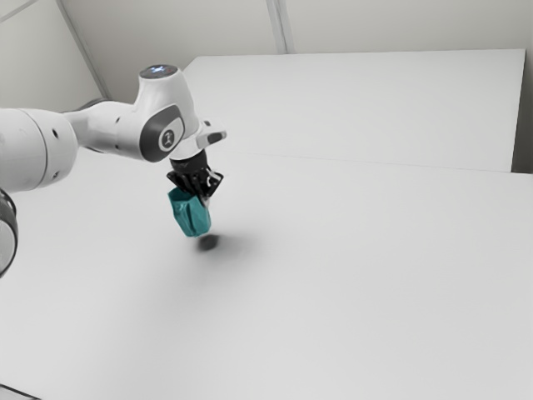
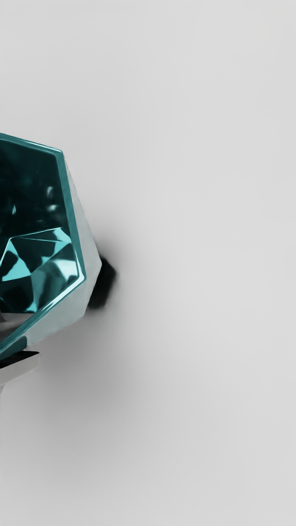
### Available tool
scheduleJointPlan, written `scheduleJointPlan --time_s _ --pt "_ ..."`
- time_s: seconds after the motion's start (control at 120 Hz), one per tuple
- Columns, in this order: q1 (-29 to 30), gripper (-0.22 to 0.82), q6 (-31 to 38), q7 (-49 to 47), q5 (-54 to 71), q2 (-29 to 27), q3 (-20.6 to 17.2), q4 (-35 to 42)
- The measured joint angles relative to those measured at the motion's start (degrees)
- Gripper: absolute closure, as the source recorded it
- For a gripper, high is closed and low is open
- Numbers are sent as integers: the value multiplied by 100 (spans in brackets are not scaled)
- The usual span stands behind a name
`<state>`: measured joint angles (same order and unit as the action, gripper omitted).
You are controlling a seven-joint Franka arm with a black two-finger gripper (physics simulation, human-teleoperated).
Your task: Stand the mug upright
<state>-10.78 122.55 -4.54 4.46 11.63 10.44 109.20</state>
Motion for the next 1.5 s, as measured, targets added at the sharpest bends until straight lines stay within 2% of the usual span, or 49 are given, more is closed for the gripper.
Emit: scheduleJointPlan --time_s 0.292,0.875,0.992,1.142,1.242,1.358,1.5 --pt "24 77 -445 -119 411 355 69 -140" --pt "-54 76 -698 -533 373 423 53 -64" --pt "-56 67 -711 -563 322 420 46 -64" --pt "-56 40 -718 -590 186 402 45 -64" --pt "-55 26 -720 -605 90 385 42 -65" --pt "-56 17 -709 -622 -25 369 4 -72" --pt "-65 11 -715 -637 -127 296 -38 -72"
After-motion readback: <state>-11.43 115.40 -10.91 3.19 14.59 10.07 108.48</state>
